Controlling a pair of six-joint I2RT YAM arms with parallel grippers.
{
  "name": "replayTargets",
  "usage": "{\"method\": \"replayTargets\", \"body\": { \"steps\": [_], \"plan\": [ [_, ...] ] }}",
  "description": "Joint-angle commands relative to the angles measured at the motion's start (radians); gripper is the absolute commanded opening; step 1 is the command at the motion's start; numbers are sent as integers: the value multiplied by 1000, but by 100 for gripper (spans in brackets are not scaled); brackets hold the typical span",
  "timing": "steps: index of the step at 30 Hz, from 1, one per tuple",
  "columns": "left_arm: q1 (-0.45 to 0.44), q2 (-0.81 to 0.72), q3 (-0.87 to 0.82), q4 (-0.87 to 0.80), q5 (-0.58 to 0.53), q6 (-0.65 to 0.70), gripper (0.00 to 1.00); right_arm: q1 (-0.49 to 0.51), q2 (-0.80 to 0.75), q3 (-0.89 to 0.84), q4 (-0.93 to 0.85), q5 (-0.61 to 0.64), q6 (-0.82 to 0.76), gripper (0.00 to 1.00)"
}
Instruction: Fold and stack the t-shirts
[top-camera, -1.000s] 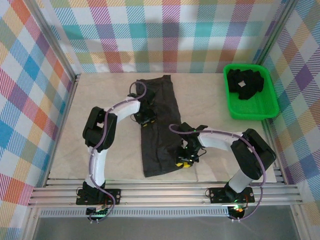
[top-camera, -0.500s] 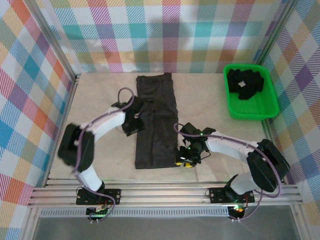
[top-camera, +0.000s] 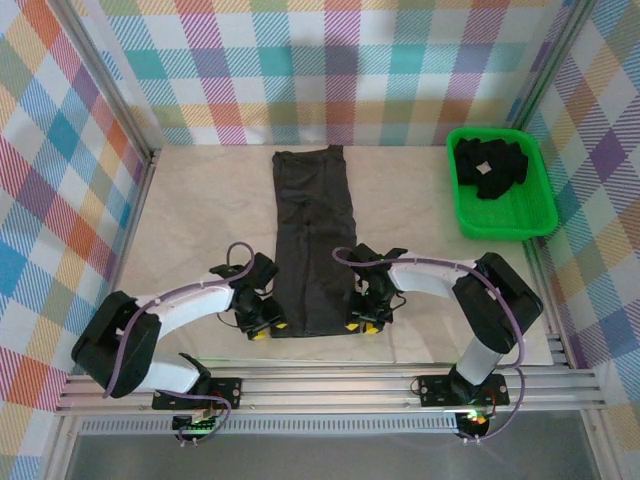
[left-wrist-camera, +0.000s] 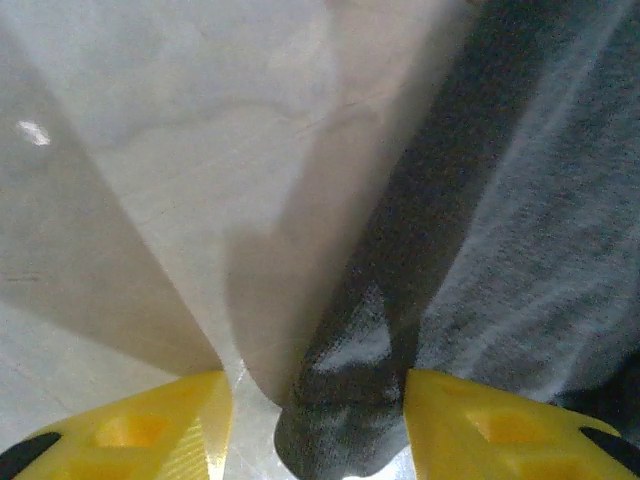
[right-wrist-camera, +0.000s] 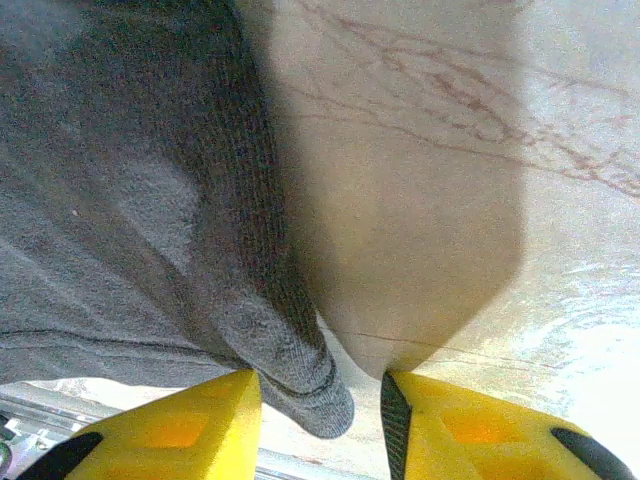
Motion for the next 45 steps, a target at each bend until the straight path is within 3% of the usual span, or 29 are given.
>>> {"method": "replayTargets", "body": {
  "steps": [1, 4, 7, 11, 15, 16, 21, 26, 32, 40, 45],
  "plan": [
    [-24, 56, 0, 120, 8, -43, 45, 3, 47, 17, 95, 25, -35, 37],
    [-30, 109, 32, 157, 1, -42, 38, 3, 60, 29, 106, 15, -30, 34],
    [-36, 153, 79, 141, -6, -18, 25, 3, 61, 47, 115, 2, -18, 33],
    [-38, 132, 91, 133, -11, -20, 13, 2, 52, 82, 83, 4, -7, 29],
    [-36, 91, 82, 101, -6, -15, 0, 3, 50, 91, 40, 23, 7, 5],
    [-37, 76, 75, 91, -1, -16, 0, 3, 48, 87, 34, 29, 9, 1],
    [-40, -4, 36, 35, 62, -14, 0, 3, -18, 51, 4, 15, 16, 0],
    [-48, -54, -22, -13, 173, 13, 0, 12, -70, -6, -17, -92, 26, 0],
    [-89, -87, -73, -47, 230, 23, 0, 74, -74, -65, -18, -208, 59, 0],
    [-112, -146, -64, -101, 225, 22, 0, 100, -132, -56, -101, -142, 69, 0],
    [-111, -251, 23, -215, 109, -10, 0, 89, -202, 4, -185, -68, 81, 0]
  ]
}}
